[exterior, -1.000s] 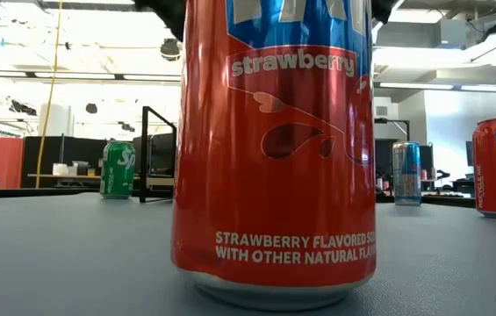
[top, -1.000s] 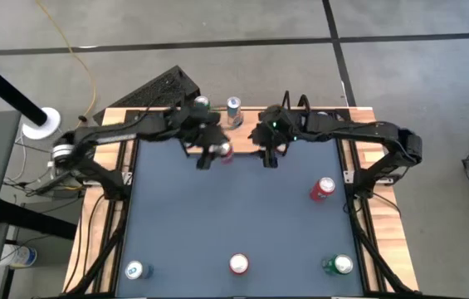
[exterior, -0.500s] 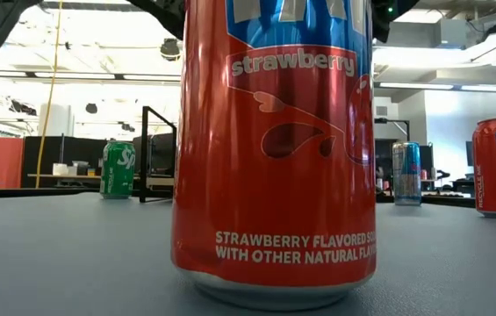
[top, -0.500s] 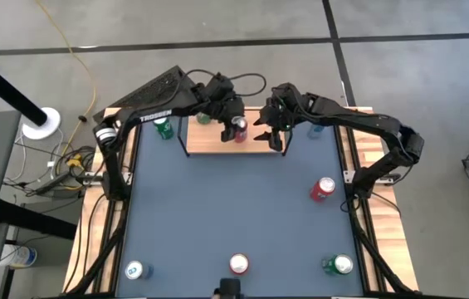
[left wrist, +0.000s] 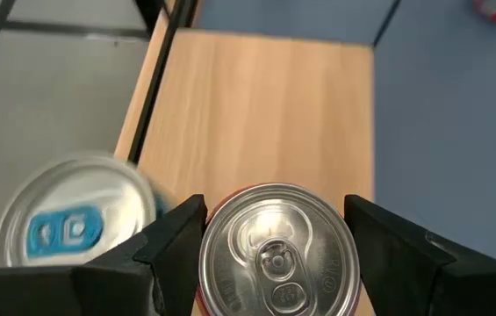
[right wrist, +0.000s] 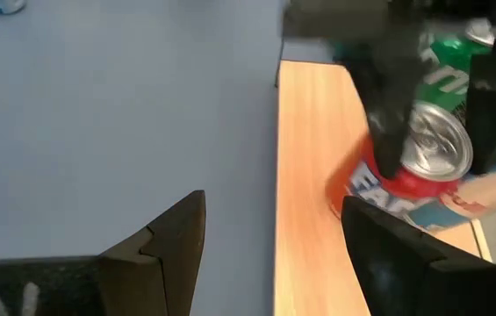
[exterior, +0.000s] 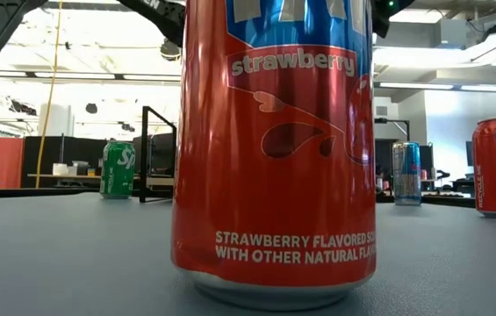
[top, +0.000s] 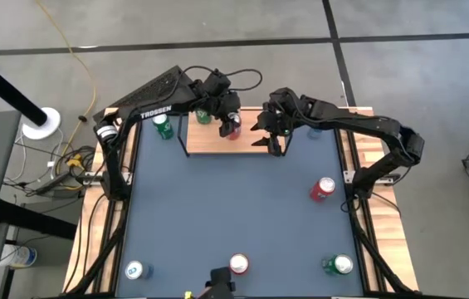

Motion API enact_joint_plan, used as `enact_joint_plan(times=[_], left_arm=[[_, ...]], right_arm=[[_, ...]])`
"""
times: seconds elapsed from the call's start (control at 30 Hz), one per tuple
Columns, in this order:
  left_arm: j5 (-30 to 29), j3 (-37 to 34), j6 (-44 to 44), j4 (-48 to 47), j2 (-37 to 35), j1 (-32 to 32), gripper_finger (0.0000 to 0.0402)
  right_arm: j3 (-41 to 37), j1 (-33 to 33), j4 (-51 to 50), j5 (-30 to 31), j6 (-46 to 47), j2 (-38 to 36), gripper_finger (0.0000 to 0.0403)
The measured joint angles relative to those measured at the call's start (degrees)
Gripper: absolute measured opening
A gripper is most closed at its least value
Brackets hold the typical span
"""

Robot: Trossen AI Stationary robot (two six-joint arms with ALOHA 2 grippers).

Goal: Place canned beverage on shelf
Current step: Put the top left orange soda can on the shelf

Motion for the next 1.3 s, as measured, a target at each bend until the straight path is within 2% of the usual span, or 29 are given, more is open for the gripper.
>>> enact_joint_plan(times=[0.2, 0.57, 0.77, 0.9, 1.17, 1.3], left_arm=[[0.37, 0.02, -0.64, 0.7, 0.64, 0.26, 0.024], [-0.17, 0.0, -1.35, 0.55, 0.71, 0.13, 0.0302], [2.79, 3.47, -1.21, -2.96, 0.8, -0.14, 0.0315], [1.3, 5.85, -0.59, -7.12, 0.81, -0.61, 0.0315], [-2.29, 11.56, -1.46, -9.64, 0.74, -1.36, 0.0316], [-6.24, 14.79, -2.19, -14.32, -1.03, -2.52, 0.0316]], right_arm=[[0.0, 0.64, 0.05, 0.09, -0.02, 0.0, 0.0255], [0.0, 0.52, 0.27, 0.48, -0.15, 0.0, 0.0255], [0.02, 0.54, 0.14, 0.48, -0.13, 0.0, 0.0255], [0.02, 0.54, -0.32, 0.57, -0.13, 0.0, 0.0255], [0.04, 0.54, -0.12, 0.62, -0.09, 0.0, 0.0255], [0.04, 0.54, 0.69, 0.63, 0.21, 0.0, 0.0255]])
